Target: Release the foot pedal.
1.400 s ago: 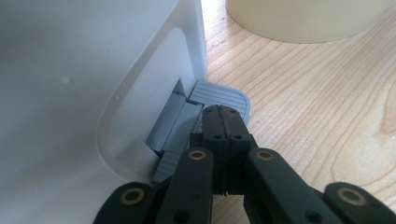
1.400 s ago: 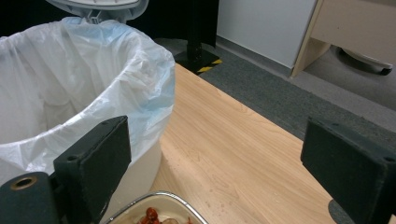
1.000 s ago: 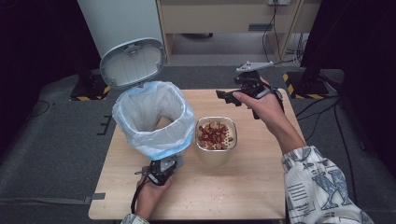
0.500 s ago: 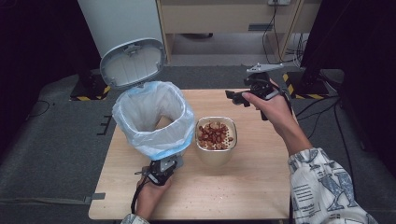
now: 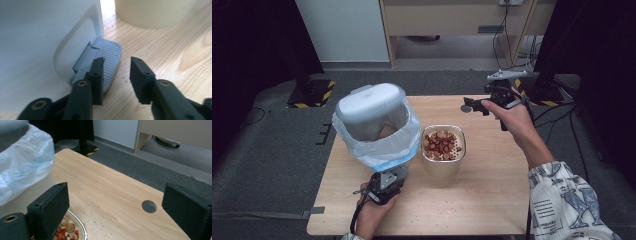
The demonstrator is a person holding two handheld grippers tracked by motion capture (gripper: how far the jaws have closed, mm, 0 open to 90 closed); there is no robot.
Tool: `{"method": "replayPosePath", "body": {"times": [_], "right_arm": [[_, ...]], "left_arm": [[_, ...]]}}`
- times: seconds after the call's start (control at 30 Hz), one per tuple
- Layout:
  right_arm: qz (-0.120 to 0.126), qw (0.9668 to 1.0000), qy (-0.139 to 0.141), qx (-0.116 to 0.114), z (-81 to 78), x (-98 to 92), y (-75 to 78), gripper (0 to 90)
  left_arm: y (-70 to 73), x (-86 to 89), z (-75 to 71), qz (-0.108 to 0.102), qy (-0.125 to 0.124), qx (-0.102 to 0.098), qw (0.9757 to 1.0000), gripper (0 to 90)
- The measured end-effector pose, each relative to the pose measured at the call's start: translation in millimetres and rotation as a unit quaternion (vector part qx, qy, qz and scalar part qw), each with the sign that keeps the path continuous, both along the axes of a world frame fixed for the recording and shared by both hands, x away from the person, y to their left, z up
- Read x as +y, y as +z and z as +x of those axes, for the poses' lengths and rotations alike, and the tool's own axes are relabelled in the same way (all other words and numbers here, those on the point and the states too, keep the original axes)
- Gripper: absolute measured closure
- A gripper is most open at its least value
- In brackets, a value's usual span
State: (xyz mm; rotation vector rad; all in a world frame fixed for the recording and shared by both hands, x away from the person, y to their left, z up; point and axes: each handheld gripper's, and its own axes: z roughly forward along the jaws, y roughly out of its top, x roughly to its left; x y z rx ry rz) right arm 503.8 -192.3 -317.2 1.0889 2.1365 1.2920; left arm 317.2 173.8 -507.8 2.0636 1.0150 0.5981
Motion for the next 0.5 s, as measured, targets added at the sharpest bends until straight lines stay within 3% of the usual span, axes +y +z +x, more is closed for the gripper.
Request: {"method": "replayPosePath", "body": {"times": [0.13,0.27,0.5], "right_arm": [[-0.005,0.9997,-0.025,-0.003,-1.9,-11.3,-4.6,6.7],[-0.004,0.9988,-0.048,-0.003,-4.5,-23.4,-11.6,7.3],[-0.002,0.9973,-0.073,0.000,-11.3,-40.7,-29.0,8.2]], "left_arm": [[5.1,-1.0,-11.0,-0.017,-0.008,-0.004,0.9998,54.5],[8.2,1.2,-16.6,-0.017,-0.017,-0.005,0.9997,47.5],[7.3,10.3,-12.8,-0.023,-0.011,0.009,0.9996,39.2]]}}
